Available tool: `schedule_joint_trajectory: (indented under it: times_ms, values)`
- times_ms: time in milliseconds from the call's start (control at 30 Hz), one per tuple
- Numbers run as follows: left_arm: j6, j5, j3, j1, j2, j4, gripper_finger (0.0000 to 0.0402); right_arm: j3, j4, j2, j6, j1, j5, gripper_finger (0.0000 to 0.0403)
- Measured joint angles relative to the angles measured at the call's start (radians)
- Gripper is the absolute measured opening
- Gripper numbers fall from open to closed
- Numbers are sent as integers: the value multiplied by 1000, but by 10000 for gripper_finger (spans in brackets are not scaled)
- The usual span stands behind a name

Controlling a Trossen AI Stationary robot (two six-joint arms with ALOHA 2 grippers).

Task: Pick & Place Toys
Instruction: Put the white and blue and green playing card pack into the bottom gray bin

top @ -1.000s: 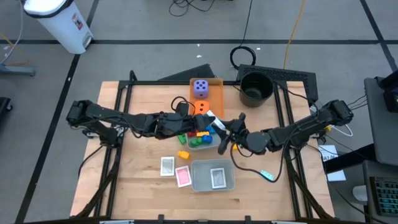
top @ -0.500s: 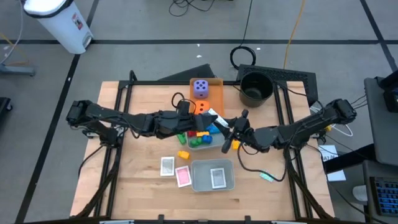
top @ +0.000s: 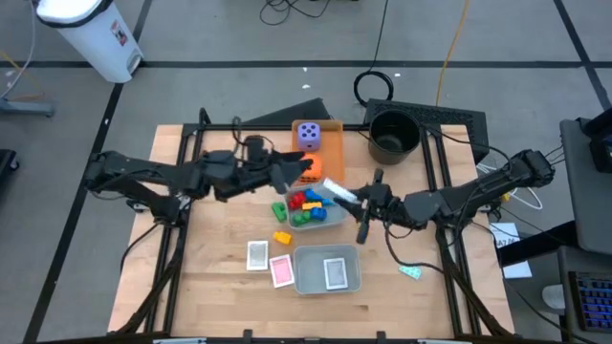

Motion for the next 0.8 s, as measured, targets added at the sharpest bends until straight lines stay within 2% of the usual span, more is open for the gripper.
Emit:
schedule_joint_trajectory:
  times_ms: [200, 333, 467, 633, 800]
  values:
    - [85, 38, 1, -25, -83, -51, 347, 0, -187, 2, 132, 25, -178, 74]
    - [111, 88, 0, -48, -122, -108, 347, 0, -324, 2, 256, -8, -398, 64]
    - [117, 94, 0, -68, -146, -167, 347, 0, -371, 6, 344, -60, -613, 65]
    - [125, 100, 0, -71, -145, -242, 347, 6, -375, 53, 380, -134, -797, 65]
    - [126, 131, 0, -71, -142, -296, 347, 76, -428, 161, 372, -190, -970, 64]
